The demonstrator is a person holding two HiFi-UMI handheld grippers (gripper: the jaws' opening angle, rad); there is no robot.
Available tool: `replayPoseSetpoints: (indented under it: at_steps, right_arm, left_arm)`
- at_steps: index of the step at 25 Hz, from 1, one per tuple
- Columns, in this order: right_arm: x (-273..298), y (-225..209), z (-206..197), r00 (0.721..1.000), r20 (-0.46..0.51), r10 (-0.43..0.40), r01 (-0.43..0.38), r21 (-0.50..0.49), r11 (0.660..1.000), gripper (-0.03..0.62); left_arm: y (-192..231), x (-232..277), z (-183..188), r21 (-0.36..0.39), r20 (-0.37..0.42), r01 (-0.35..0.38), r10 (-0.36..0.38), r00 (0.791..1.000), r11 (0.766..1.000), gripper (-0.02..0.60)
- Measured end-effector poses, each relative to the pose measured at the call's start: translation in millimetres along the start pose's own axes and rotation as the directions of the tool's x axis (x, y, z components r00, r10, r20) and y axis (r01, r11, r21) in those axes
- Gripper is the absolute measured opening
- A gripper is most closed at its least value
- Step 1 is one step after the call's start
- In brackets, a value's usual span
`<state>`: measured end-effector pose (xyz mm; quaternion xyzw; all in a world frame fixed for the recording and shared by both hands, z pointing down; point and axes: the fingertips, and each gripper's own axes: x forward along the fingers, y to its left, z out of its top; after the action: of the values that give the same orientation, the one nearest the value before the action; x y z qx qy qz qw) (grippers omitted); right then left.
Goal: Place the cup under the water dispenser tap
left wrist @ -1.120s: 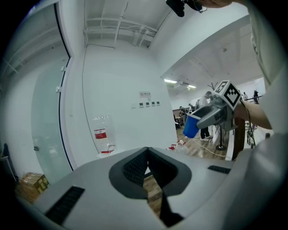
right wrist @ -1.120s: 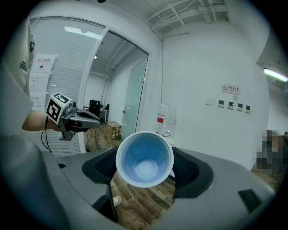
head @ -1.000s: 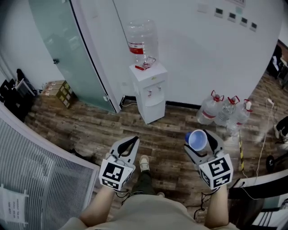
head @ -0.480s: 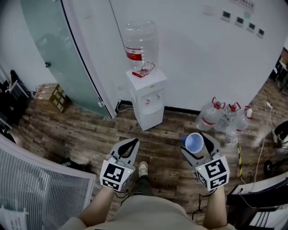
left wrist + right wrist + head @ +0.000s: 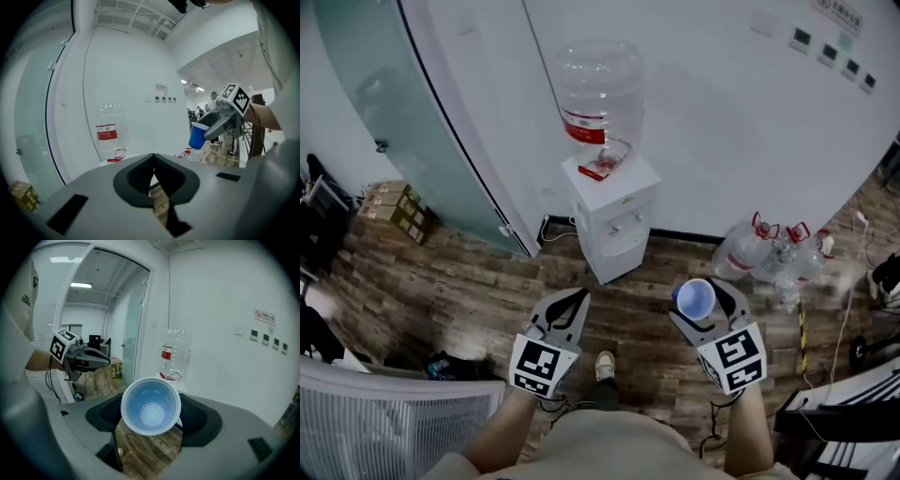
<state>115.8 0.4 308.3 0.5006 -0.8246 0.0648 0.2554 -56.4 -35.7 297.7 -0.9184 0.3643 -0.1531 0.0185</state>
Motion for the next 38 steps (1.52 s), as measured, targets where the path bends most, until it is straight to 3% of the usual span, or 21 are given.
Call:
replayPoseSetpoints:
  at_steps: [6,11,20,27,38]
  right_arm:
    - [87,-19,10,0.998,-0.031,0.048,-0.046,0.083,0.996,0.37]
    - [150,-35,6,0.997,-0.066,0.039,-0.032,0.108,0.994,0.369]
    - [249,-52,-33,0.991,-0.127,0.048,-0.034,0.117,0.993,0.37]
    - [313,-58,-75,0.98,-0.156,0.12,-0.096,0.15,0.984,0.37]
    - [413,-63,-155,0.95,-0.21,0.233,-0.219,0.088,0.972,0.37]
  left_arm:
    - [64,50,-17,-0.01,-0.033,0.025,-0.025,0.999,1.0,0.006]
    - [104,85,-39,-0.021,-0.067,0.037,-0.039,0.997,0.999,0.006]
    - [132,145,-104,-0.075,-0.113,0.019,-0.027,0.993,0.997,0.006]
    - [140,183,-149,-0.164,-0.151,-0.069,0.044,0.988,0.984,0.006]
    - [140,243,-229,-0.236,-0.221,-0.215,0.163,0.961,0.948,0.006]
